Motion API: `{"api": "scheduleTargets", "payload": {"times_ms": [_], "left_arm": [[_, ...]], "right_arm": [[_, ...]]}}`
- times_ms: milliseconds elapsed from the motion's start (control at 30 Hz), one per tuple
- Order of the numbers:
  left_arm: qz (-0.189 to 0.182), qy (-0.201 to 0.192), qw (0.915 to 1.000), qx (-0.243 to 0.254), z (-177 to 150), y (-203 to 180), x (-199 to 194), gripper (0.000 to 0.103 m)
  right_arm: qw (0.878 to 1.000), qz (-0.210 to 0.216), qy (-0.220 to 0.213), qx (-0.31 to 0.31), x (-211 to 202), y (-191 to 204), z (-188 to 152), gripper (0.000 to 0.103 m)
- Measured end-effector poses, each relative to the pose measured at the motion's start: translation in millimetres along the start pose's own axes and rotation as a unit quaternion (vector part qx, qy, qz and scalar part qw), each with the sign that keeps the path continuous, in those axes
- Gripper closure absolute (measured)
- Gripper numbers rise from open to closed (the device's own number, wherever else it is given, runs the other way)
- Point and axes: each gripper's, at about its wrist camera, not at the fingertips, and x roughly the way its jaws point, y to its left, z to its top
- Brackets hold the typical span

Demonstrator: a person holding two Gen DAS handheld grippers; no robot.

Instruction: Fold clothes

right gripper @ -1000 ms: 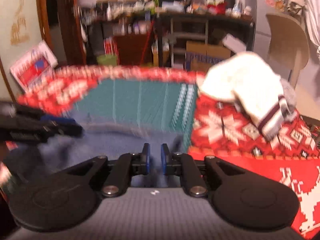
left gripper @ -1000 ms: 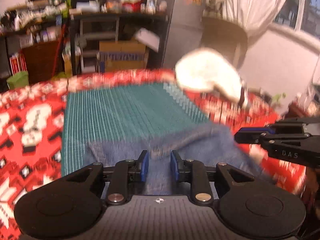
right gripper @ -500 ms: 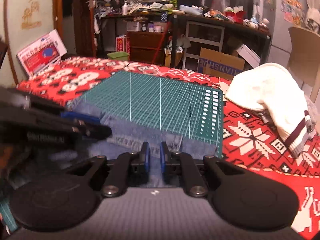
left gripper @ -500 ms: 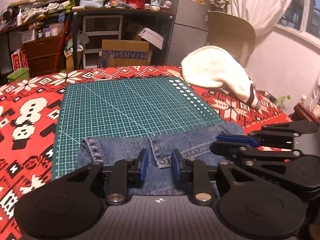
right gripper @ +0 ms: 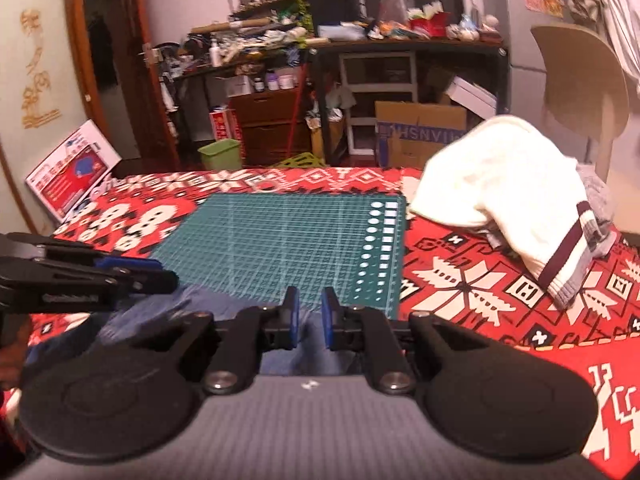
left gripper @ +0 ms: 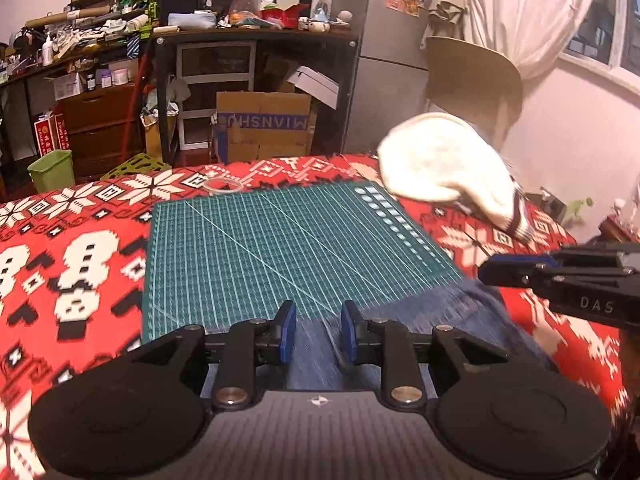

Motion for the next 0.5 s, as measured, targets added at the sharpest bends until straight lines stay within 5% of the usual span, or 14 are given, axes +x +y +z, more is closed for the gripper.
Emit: {"api": "scheduleTargets", "payload": {"times_ms": [200, 500], "left_arm": [[-0.004, 0.02, 0.9998, -0.001, -10, 20, 14, 0.091], [-0.01, 0.013, 0.9997, -0.016, -24, 32, -1, 0.099]], "right_arm": [[1.0, 0.002, 0.024, 0.004, 27, -14, -17, 0.088], [0.999, -0.007, 0.03, -0.014, 9, -16, -33, 0.085]]}}
